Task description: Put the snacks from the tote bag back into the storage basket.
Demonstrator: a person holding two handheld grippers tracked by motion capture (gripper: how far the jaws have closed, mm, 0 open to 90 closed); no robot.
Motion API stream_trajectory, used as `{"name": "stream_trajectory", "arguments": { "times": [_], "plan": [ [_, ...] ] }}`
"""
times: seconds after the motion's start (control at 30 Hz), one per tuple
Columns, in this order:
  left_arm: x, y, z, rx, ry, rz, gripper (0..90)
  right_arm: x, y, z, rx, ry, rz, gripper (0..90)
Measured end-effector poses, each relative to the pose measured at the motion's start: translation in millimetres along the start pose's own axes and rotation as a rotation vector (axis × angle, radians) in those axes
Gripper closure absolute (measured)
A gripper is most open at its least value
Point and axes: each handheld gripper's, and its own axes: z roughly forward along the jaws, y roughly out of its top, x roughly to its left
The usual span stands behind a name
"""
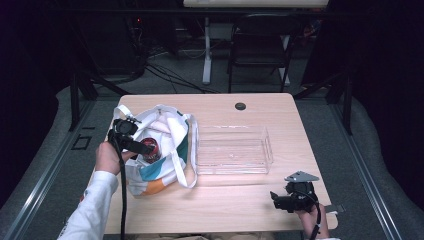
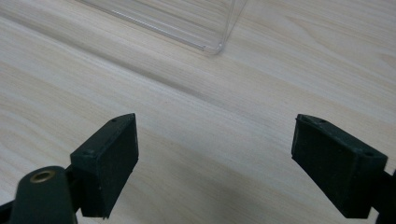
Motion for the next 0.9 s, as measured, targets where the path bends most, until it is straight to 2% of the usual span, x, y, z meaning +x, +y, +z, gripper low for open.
{"name": "stream_trajectory", "arguments": {
  "times": [0.1, 0.3, 0.63, 0.77, 0.9],
  "plan": [
    [-1.4, 7.8, 15.9, 0.038, 0.001, 0.007, 0.6, 0.3, 0.0, 0.4, -0.001, 0.000, -0.002, 14.3],
    [-0.6, 11.7, 30.4, 0.073, 0.003, 0.006, 1.2, 0.0, -0.2, 0.2, 0.001, 0.000, -0.003, 14.2],
    [0.3, 11.3, 45.1, 0.117, -0.001, 0.007, 7.5, 0.2, -0.2, 0.4, 0.000, 0.000, -0.003, 14.3],
    [-0.4, 10.8, 49.1, 0.131, 0.018, 0.008, 9.3, 0.3, -0.2, 0.4, 0.000, 0.001, -0.004, 14.3],
    [1.6, 11.7, 51.1, 0.148, 0.041, 0.009, 15.3, 0.4, -0.2, 0.4, 0.000, 0.000, -0.003, 14.3]
  ]
}}
